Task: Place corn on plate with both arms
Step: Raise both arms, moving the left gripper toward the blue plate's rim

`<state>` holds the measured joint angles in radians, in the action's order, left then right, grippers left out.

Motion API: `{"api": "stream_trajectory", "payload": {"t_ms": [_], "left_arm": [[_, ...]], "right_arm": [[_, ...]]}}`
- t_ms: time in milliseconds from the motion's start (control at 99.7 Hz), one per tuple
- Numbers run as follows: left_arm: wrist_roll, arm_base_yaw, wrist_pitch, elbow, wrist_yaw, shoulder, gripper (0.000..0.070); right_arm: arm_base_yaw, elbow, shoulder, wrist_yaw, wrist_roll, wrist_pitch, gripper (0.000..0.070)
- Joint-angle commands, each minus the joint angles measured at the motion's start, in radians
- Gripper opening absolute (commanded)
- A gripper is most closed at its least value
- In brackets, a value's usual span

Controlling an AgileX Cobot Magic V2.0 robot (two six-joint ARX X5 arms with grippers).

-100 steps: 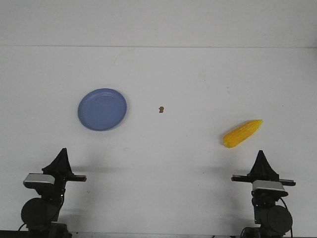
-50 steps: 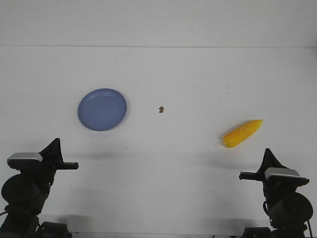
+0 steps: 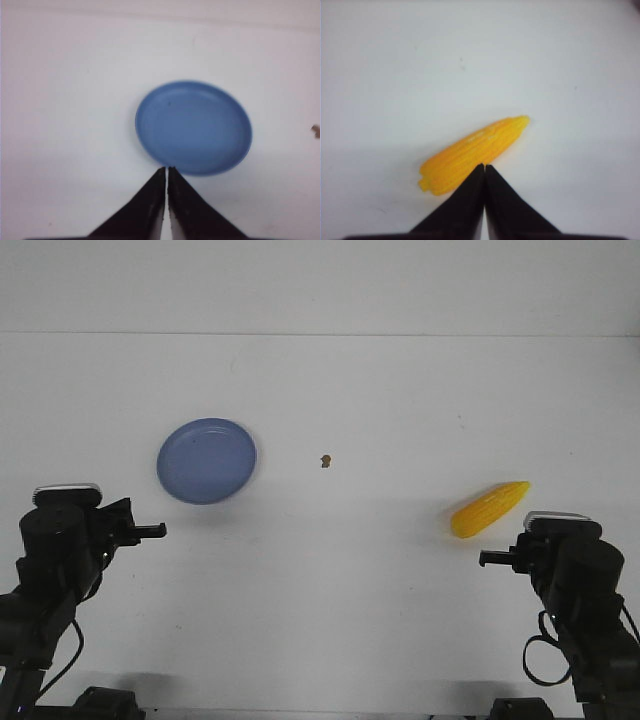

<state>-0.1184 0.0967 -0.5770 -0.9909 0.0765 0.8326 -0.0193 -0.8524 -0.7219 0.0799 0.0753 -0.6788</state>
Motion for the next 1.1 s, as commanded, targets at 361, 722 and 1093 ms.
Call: {"api": "stream_trajectory", "payload": {"t_ms": [361,722,1093], "left_arm": [[-0.003,0.002,-0.006,-0.018,0.002,0.012,0.0357],[-0.038,-0.003,0.064,-0.018,0.002,0.092,0.0383],[-0.078,-0.089,0.159,-0.167,0.002,0.591,0.0387]], "right_arm": [[0.001,-0.017,-0.025,-0.001,0.007,0.003,0.0438],[0.001,-0.017,-0.025,-0.001,0.007,0.005,0.0496],[0.001,-0.017,-0.025,-0.001,0.007,0.005,0.0496]]}}
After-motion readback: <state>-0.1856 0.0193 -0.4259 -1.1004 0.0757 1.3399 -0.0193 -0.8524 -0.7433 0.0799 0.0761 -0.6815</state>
